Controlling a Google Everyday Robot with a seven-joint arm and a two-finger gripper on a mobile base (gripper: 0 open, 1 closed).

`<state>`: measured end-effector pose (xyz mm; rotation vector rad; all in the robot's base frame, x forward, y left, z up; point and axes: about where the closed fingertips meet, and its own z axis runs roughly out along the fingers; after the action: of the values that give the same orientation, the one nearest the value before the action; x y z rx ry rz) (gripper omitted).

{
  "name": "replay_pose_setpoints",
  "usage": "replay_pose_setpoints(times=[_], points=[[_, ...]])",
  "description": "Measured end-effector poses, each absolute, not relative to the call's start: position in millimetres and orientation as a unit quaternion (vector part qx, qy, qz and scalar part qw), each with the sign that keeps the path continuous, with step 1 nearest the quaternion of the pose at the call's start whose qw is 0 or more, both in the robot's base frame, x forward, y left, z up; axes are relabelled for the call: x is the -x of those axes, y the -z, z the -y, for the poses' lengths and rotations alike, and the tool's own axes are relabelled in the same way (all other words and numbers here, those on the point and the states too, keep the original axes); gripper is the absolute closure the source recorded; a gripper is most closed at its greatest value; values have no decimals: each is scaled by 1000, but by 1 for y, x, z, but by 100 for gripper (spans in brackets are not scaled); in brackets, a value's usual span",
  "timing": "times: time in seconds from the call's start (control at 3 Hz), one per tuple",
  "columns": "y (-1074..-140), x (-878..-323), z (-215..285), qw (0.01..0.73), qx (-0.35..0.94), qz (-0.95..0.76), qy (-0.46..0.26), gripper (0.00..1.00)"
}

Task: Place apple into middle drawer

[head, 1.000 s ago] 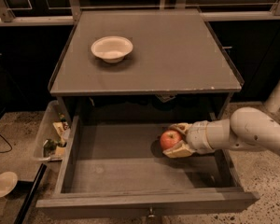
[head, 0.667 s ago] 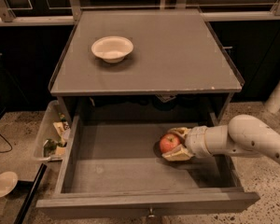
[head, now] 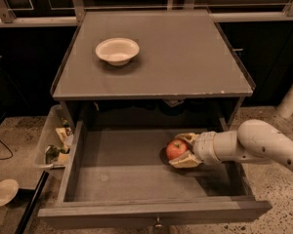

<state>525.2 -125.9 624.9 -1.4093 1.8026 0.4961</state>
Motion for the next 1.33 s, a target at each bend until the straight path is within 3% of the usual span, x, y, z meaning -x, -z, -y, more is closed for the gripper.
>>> replay_pose_setpoints(times=[0.67,1.0,1.33], points=[[-625,-525,126,390,554,-709,-195,12],[-634,-515,126,390,558,-705,-197,0],[-654,-501,129,397,567,-696,-194,0]])
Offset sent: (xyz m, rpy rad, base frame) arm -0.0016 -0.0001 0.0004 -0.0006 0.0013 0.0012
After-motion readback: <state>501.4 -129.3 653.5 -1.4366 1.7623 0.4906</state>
